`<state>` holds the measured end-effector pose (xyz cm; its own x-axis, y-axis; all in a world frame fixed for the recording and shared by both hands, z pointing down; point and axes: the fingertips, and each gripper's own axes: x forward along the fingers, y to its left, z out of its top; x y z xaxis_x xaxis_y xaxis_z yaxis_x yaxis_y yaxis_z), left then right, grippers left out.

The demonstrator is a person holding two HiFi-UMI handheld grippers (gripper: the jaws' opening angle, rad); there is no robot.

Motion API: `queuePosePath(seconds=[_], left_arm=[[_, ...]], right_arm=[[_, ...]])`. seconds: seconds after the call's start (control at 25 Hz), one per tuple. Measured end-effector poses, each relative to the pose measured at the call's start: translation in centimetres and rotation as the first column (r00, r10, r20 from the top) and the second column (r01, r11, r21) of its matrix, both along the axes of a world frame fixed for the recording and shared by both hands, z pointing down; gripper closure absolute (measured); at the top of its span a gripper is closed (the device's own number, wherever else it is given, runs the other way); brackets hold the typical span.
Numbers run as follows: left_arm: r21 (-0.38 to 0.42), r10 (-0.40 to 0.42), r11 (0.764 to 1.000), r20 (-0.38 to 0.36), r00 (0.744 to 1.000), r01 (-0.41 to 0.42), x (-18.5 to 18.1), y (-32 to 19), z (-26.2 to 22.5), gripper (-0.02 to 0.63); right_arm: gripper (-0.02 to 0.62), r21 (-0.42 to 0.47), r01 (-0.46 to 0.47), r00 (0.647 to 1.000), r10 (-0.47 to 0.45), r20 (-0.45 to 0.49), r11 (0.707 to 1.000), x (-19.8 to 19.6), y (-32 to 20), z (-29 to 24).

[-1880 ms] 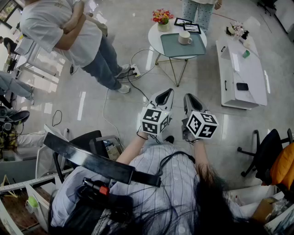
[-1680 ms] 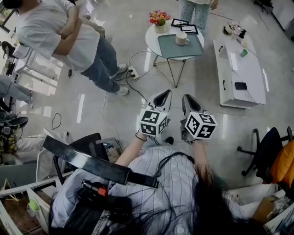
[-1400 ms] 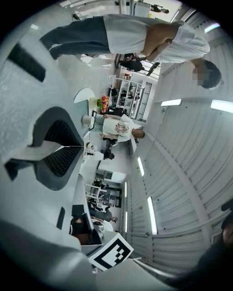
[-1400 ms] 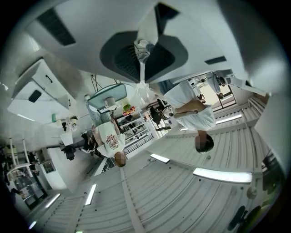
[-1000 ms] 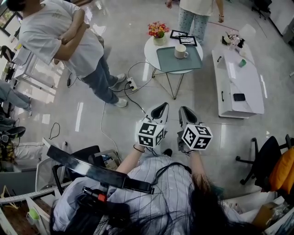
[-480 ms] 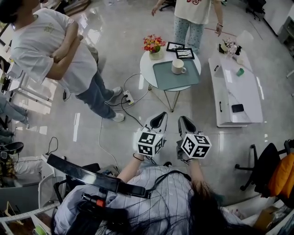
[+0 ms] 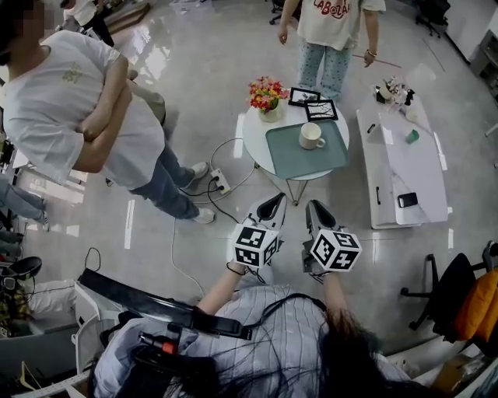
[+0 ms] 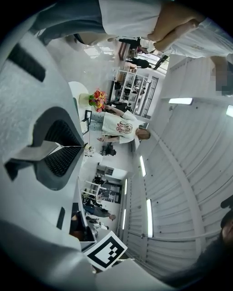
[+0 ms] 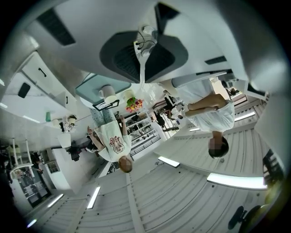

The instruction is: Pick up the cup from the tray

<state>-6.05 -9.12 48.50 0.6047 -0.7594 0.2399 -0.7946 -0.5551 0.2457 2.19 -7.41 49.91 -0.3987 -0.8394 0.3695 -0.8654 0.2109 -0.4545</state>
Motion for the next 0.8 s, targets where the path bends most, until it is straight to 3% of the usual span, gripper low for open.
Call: queuePosePath(seconds=[0.32, 0.8], left_arm=[[-0.006, 0.06, 0.998, -0.001, 0.998, -0.06, -0.9, -3.9, 0.5, 0.591], [-0.032, 0.095, 0.995, -0.006, 0.995, -0.096, -1.8, -5.5, 1.8, 0.591]], right_arm=[[0.546, -0.009, -0.052, 0.998, 0.052, 0.02, 0.999, -1.3, -3.9, 0.6], [0.546, -0.041, -0.102, 0.994, 0.104, 0.04, 0.994, -1.6, -5.6, 1.9]])
